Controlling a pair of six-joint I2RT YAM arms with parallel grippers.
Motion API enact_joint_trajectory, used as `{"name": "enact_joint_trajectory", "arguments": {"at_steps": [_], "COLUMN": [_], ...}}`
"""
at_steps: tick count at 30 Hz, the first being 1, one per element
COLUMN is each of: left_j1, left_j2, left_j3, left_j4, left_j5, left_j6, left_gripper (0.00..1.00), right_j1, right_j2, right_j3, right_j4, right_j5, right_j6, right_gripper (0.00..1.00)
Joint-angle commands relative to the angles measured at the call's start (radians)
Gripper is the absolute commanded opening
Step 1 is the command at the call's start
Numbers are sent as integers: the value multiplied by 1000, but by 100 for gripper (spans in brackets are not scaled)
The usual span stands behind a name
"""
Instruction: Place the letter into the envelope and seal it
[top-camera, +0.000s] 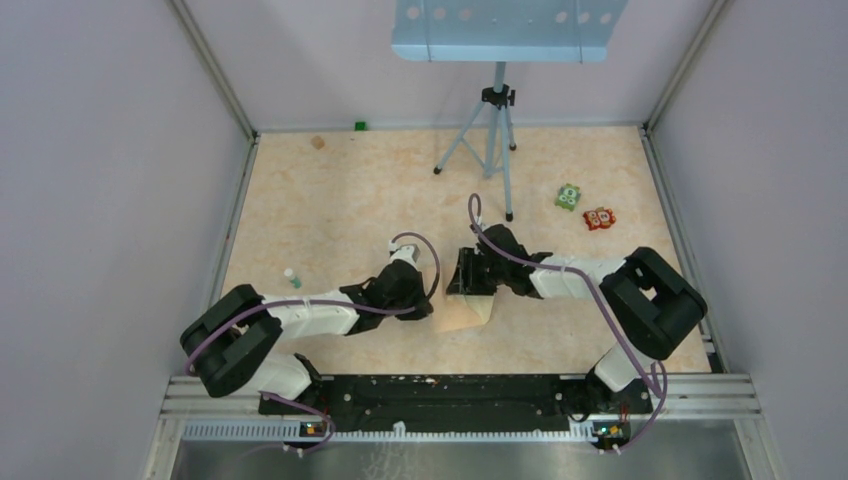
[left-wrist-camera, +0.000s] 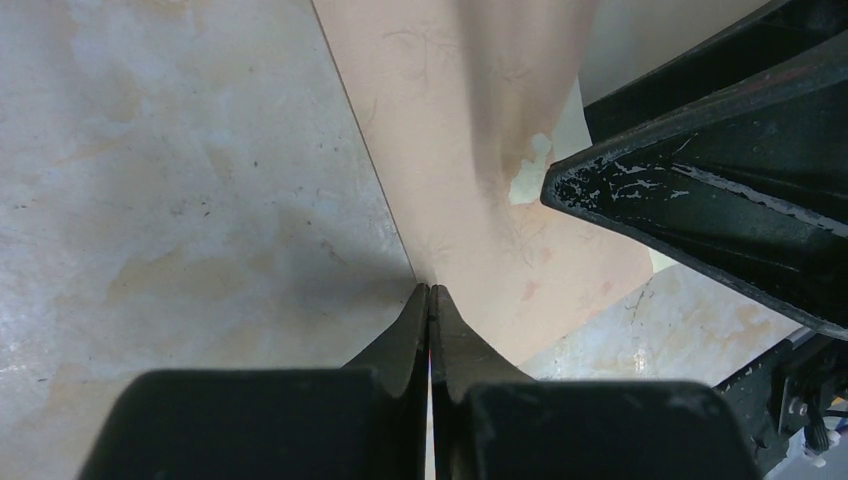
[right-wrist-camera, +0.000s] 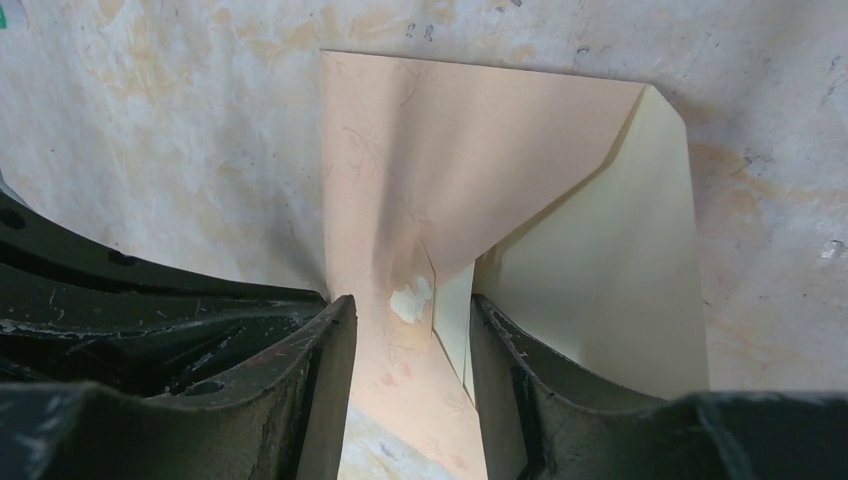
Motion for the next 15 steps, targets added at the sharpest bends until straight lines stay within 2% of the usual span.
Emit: {"name": "enact_joint_trajectory", "arguments": {"at_steps": [1, 7, 15], "left_j1": [-2, -2, 3], "left_j2": [2, 2, -34], "left_j3": [-18, -45, -67], "left_j4": [55, 119, 119], "left_j5": [26, 60, 64], "left_j6": [-9, -23, -44], "left_gripper": [0, 0, 0], "right_j1": [20, 22, 21], "right_j2": [-17, -19, -52], "right_j3": [24, 26, 36], "right_j4": [-12, 2, -43], "right_j5": [25, 12, 62], "right_j6": [15, 23, 6], "right_gripper": [46, 46, 47]}}
